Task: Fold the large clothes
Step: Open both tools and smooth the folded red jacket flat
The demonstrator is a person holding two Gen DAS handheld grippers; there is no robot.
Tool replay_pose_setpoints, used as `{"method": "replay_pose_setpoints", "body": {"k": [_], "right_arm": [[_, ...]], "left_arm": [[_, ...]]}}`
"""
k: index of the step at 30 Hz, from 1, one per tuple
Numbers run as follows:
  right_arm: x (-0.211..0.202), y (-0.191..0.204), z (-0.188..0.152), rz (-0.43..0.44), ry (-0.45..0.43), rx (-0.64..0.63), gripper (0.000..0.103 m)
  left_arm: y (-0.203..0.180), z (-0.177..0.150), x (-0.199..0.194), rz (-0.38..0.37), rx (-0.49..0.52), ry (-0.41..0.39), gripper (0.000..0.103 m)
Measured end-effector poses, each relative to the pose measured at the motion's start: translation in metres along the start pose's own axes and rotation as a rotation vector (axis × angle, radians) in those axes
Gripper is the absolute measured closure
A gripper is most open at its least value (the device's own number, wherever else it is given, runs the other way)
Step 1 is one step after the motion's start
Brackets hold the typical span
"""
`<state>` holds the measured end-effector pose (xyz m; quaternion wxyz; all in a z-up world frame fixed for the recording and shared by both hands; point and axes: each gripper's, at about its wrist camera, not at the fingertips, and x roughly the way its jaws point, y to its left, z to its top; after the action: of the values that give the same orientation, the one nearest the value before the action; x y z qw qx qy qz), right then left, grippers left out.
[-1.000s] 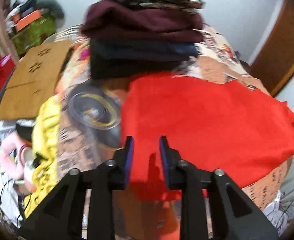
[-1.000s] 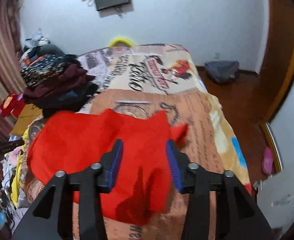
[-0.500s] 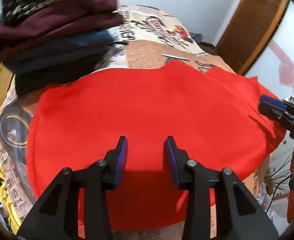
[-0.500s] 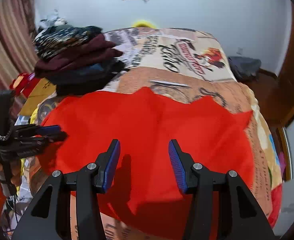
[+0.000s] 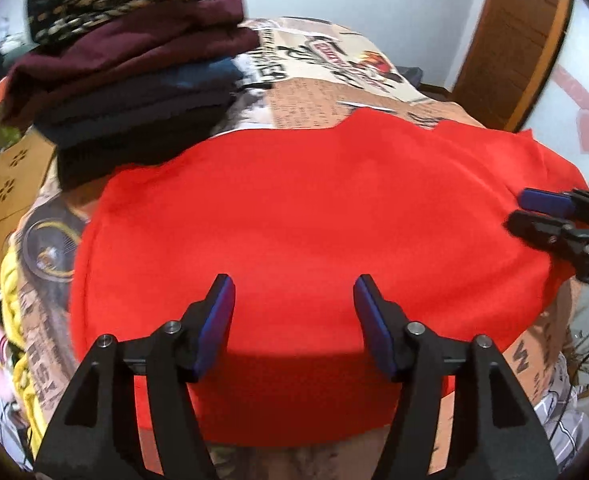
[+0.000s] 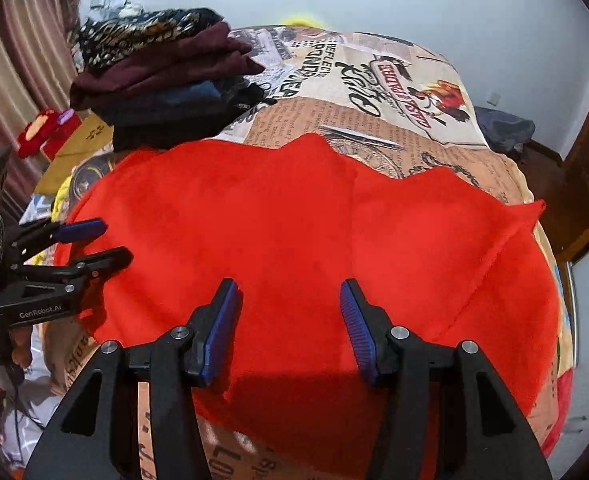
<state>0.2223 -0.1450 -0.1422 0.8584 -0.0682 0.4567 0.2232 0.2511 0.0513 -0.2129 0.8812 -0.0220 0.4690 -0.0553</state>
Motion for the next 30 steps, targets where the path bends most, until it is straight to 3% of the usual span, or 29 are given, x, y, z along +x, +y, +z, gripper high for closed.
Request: {"method": "replay_pose_setpoints", "body": {"k": [2, 7, 15, 20, 23, 25, 30], "right_arm": [[-0.004, -0.003, 0.0, -0.028, -0.012, 0.017, 0.043], [-0.008, -0.006, -0.002, -0.032, -0.022, 0.033, 0.043], [-0.013, 0.003, 0.003, -0.055, -0.037, 0.012, 0.043], [-0.021, 0.013, 0.01, -0.057, -0.078, -0.012, 0.043], [-0.02, 0.021, 0.013, -0.048, -0.089, -0.031, 0.043], [-0.016, 0.028, 0.014, -0.039, -0.082, -0.047, 0.043], [0.005, 0.039, 0.01, -0.033, -0.024, -0.081, 0.043]], "left_arm": [[0.012, -0.005, -0.003, 0.017, -0.042, 0.002, 0.037], [0.064, -0.025, -0.007, 0.038, -0.232, 0.02, 0.027], [0.132, -0.06, -0.012, 0.085, -0.522, 0.056, 0.026], [0.155, -0.087, -0.016, -0.001, -0.66, 0.078, 0.026], [0.162, -0.101, -0.014, -0.106, -0.742, 0.1, 0.026], [0.162, -0.108, -0.007, -0.222, -0.795, 0.129, 0.026], [0.149, -0.105, -0.002, -0.359, -0.803, 0.136, 0.026]]}}
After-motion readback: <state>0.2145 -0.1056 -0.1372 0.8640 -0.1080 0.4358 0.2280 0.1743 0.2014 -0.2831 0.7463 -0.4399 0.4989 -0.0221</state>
